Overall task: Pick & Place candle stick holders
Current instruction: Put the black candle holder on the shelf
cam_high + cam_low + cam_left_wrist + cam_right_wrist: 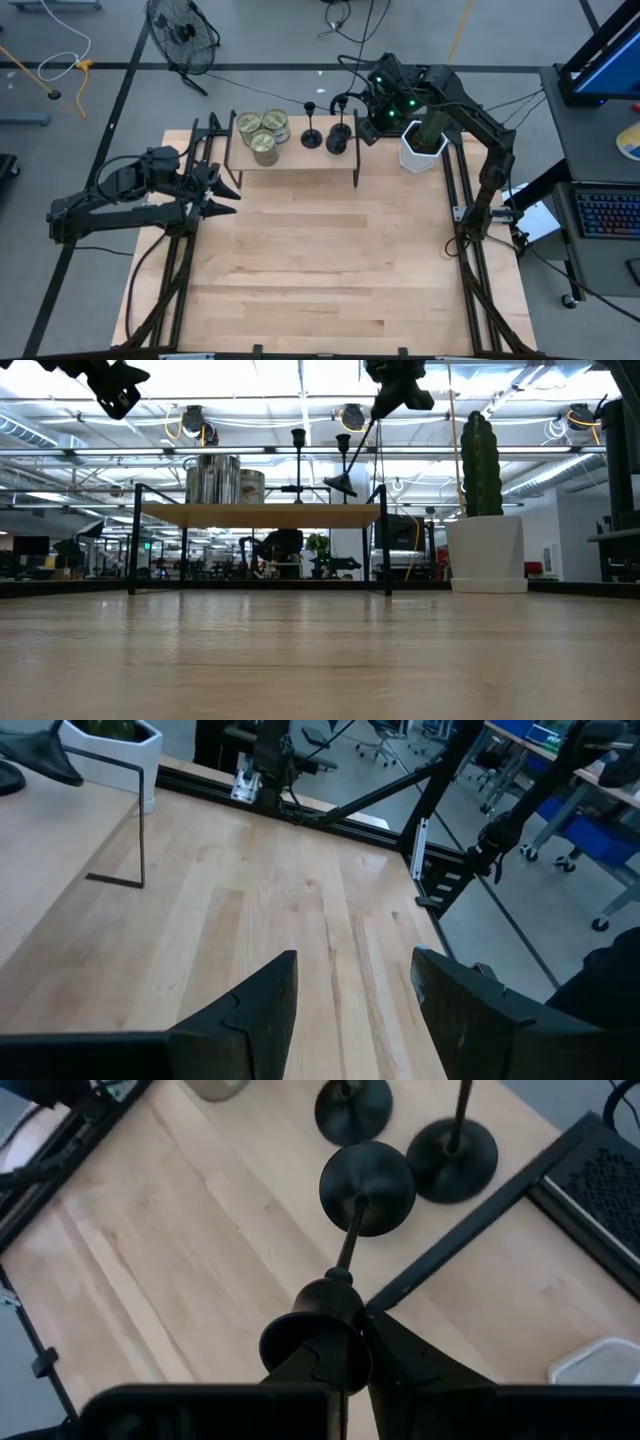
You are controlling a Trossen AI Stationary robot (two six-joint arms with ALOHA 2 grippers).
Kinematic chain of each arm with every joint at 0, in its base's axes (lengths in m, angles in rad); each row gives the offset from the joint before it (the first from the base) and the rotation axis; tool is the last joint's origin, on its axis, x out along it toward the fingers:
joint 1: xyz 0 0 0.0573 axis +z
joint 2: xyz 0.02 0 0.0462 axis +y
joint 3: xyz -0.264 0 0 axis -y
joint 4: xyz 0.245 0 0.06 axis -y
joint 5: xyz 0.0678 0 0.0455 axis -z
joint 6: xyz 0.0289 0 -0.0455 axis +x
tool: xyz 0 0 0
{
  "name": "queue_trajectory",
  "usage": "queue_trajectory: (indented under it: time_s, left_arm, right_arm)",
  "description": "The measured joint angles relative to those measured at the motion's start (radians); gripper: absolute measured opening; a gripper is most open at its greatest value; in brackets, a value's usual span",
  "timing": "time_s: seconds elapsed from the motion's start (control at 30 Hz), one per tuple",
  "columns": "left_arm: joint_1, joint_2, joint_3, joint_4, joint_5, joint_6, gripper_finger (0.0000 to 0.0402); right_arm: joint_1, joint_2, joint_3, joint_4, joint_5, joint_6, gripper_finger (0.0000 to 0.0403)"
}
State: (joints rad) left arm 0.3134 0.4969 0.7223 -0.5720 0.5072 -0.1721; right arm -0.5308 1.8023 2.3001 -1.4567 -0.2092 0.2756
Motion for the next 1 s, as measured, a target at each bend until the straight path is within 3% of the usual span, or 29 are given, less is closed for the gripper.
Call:
queue_trajectory:
  time_s: [1.0]
  left_arm:
    - [0.0,0.0,0.0,0.0,0.0,-0.01,0.0205]
  right_arm:
    - [0.002,0.001,-0.08,0.061,-0.032,0.053,0.0014]
